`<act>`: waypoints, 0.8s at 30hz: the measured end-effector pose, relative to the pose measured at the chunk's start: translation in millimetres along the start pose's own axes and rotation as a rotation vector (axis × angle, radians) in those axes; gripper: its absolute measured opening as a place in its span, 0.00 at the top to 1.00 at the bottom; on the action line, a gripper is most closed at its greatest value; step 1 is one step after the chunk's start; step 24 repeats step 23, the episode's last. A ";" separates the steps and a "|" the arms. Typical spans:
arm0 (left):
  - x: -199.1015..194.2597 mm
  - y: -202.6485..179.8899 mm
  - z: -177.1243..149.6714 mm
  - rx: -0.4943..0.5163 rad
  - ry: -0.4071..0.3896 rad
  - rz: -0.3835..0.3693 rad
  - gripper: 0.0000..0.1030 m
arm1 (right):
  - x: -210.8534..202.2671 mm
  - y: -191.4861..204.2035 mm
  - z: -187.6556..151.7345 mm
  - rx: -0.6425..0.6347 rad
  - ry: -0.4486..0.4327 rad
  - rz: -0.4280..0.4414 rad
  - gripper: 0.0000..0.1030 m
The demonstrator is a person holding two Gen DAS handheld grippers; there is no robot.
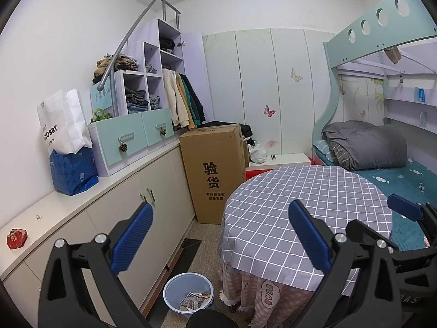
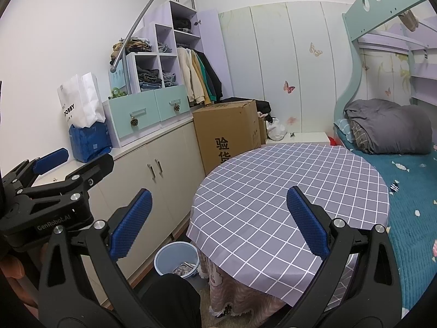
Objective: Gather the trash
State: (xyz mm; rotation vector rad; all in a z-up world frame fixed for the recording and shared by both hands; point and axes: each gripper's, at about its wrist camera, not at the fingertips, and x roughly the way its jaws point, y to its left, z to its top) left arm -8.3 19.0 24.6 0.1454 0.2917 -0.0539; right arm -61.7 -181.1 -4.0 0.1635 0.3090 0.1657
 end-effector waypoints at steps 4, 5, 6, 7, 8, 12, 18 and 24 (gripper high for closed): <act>1.6 4.5 -1.0 0.002 0.004 -0.001 0.05 | 0.2 1.3 -1.0 0.000 0.003 0.000 0.06; 2.0 3.3 -0.6 0.002 0.004 -0.001 0.05 | 0.6 0.7 -0.6 0.001 0.003 0.000 0.06; 3.2 3.7 -0.2 0.003 0.005 -0.001 0.05 | 0.6 0.7 -0.6 0.001 0.004 0.000 0.06; 3.5 3.7 -0.5 0.004 0.007 -0.002 0.05 | 0.8 1.1 -1.0 0.002 0.004 0.000 0.06; 3.8 4.4 -0.9 0.005 0.008 -0.002 0.05 | 0.8 1.3 -1.1 0.002 0.004 0.000 0.06; 6.7 5.5 -3.0 0.009 0.014 -0.004 0.05 | 2.6 -0.2 -1.7 0.005 0.008 -0.001 0.06; 14.4 6.7 -7.8 0.007 0.034 -0.005 0.05 | 8.7 -4.9 -6.9 0.017 0.021 -0.001 0.06; 29.3 1.7 -12.7 0.009 0.062 -0.005 0.05 | 20.1 -15.8 -14.4 0.034 0.050 -0.011 0.06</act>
